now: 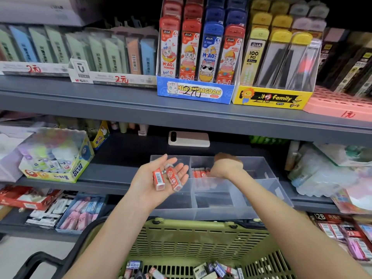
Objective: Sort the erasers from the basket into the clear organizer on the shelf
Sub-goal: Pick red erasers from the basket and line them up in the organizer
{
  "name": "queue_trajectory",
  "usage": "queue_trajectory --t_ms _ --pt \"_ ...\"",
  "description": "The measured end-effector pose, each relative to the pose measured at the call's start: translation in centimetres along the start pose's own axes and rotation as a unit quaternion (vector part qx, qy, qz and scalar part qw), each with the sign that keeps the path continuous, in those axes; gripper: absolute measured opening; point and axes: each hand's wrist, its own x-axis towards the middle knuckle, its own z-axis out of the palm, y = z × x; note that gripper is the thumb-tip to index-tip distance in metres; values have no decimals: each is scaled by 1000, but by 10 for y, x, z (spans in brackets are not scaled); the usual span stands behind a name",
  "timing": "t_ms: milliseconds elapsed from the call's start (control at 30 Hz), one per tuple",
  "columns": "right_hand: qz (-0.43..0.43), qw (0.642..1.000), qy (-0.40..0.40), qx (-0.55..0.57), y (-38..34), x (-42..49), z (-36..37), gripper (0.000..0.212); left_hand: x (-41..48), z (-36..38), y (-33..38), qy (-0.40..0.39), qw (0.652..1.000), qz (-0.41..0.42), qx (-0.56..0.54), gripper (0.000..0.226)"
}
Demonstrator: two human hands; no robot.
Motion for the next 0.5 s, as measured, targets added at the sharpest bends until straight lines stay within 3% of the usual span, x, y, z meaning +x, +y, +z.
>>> queue_trajectory --t_ms 167,267,333,400,500 --pt "-39 998 -41 21 6 -2 -3 25 3 2 -5 -18 1000 -5 -21 31" --pt "-86 990 87 67 5 -21 -10 28 4 3 -6 -29 999 -3 -33 31" --pt "-159 952 143 219 1 -44 -12 36 4 4 -7 -39 998 1 -39 31" --pt "-210 904 97 359 -6 -69 -17 35 4 6 -9 -49 998 9 -38 34" --pt "-218 899 40 377 -16 -88 -16 19 5 13 -15 -71 997 15 -26 34"
